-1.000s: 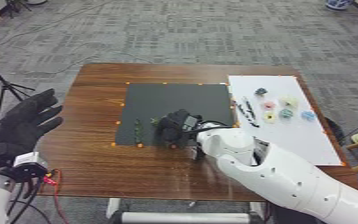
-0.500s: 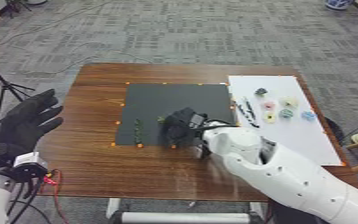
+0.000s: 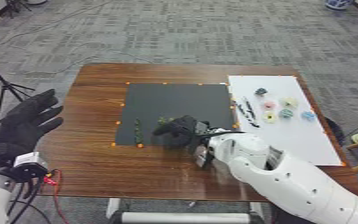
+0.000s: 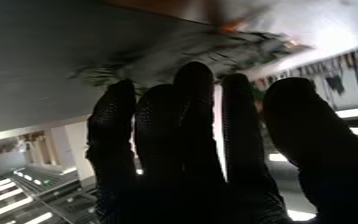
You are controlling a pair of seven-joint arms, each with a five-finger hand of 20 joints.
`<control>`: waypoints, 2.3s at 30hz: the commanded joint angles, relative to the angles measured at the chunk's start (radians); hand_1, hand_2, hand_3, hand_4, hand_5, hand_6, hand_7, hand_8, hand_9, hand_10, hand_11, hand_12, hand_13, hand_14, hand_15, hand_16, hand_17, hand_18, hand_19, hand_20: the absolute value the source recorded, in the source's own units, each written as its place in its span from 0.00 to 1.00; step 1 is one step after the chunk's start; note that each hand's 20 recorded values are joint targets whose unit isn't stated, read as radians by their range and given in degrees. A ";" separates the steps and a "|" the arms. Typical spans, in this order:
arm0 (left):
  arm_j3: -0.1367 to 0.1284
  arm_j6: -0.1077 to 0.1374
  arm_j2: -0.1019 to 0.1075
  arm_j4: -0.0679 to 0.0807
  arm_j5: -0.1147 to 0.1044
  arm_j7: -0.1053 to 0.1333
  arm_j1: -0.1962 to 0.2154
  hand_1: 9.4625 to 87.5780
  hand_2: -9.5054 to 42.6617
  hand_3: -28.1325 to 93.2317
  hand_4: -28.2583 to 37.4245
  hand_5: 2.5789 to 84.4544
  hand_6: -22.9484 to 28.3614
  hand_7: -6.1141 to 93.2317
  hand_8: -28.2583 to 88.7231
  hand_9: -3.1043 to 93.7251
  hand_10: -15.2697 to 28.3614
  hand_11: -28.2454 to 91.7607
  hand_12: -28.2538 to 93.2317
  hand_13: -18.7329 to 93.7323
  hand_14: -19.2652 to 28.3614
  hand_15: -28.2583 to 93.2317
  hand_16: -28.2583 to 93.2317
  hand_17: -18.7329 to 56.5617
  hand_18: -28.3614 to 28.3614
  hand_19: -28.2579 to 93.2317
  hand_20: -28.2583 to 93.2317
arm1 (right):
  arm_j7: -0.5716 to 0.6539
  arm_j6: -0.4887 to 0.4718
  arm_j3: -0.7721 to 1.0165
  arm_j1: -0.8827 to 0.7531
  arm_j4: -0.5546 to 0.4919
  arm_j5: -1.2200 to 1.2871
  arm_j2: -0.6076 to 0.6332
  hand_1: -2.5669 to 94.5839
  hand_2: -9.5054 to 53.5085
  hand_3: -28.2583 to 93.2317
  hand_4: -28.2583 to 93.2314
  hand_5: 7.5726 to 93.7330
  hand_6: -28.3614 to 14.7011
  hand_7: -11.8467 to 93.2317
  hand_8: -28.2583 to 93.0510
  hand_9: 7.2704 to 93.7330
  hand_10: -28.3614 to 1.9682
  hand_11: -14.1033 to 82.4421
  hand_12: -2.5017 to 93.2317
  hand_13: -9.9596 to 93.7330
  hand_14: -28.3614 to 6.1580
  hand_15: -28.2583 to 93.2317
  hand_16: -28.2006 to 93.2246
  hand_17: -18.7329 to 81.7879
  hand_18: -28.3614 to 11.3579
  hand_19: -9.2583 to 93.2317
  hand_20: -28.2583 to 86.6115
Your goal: Arrange flowers
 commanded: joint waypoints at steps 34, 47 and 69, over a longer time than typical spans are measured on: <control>-0.004 0.008 -0.014 -0.005 0.000 0.002 0.016 0.19 0.09 0.80 0.03 0.28 0.50 0.28 0.16 0.22 0.58 0.45 0.41 0.25 0.67 0.62 0.20 0.11 0.84 0.56 0.33 | 0.029 0.046 0.022 -0.113 -0.169 -0.110 0.071 0.20 0.46 1.00 0.25 0.53 0.80 0.30 0.09 0.27 0.34 0.86 0.72 0.34 0.23 0.95 0.68 0.30 0.14 0.78 0.75; -0.021 -0.012 -0.017 -0.020 0.008 -0.002 0.029 0.19 0.09 0.80 0.03 0.28 0.50 0.29 0.15 0.22 0.58 0.45 0.41 0.25 0.67 0.62 0.20 0.11 0.84 0.56 0.34 | 0.115 0.170 -0.101 -0.029 -0.163 -0.162 0.111 0.20 0.42 1.00 0.22 0.48 0.80 0.30 0.09 0.32 0.36 0.88 0.79 0.38 0.21 0.97 0.70 0.31 0.14 0.80 0.76; -0.016 -0.004 -0.009 -0.015 0.000 -0.001 0.022 0.19 0.09 0.80 0.03 0.29 0.50 0.29 0.15 0.22 0.58 0.45 0.41 0.25 0.67 0.62 0.20 0.11 0.84 0.56 0.34 | 0.159 0.153 -0.139 0.027 -0.136 -0.163 0.148 0.19 0.42 1.00 0.21 0.59 0.80 0.31 0.09 0.34 0.36 0.89 0.78 0.40 0.22 0.97 0.72 0.32 0.13 0.81 0.77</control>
